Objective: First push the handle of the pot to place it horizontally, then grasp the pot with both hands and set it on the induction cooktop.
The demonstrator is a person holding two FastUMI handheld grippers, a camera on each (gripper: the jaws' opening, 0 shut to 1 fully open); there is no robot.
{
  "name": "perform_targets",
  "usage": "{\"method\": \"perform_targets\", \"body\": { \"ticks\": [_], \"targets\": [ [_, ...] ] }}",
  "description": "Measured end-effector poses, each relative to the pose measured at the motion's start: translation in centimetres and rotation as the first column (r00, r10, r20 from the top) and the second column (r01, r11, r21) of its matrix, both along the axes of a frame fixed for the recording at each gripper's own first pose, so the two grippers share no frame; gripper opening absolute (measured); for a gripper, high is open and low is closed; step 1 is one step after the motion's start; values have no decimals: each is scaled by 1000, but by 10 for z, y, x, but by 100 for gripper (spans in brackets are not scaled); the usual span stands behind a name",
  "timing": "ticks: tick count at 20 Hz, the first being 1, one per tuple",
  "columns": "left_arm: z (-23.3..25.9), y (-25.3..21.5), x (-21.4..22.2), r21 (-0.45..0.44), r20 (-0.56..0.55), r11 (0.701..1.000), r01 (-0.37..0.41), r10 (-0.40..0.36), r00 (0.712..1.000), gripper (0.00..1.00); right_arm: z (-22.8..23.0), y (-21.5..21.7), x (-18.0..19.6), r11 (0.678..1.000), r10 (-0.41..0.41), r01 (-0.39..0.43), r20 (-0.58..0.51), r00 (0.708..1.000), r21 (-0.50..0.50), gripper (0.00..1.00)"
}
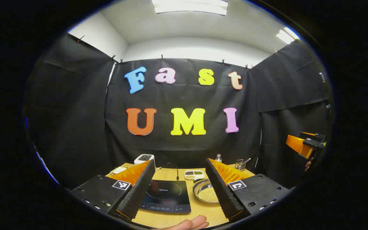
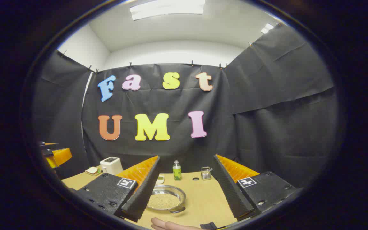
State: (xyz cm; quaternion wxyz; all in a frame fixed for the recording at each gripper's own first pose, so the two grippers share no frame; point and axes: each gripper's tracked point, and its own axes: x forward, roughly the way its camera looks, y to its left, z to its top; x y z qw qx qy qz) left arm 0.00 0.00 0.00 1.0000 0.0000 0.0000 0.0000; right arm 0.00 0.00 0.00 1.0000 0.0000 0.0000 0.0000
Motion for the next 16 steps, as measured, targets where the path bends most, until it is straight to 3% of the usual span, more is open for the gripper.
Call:
{"method": "perform_targets", "body": {
  "ticks": [5, 6, 7, 16],
  "targets": [
    [1, 8, 0, -10, 9, 1000, -15, 15, 1000, 95, 4, 2, -5, 1000, 5, -5, 21, 1000, -8, 96],
    [3, 8, 1, -12, 12, 1000, -15, 15, 1000, 95, 8, -1, -5, 1000, -3, 3, 36, 999, -10, 100],
    [3, 10, 0, -13, 15, 1000, -17, 17, 1000, 95, 11, -1, -6, 1000, -7, 8, 49, 999, -12, 96],
    [-3, 12, 1, -12, 6, 1000, -18, 18, 1000, 95, 7, 9, -7, 1000, 14, -12, 59, 998, -27, 96]
  ]
}}
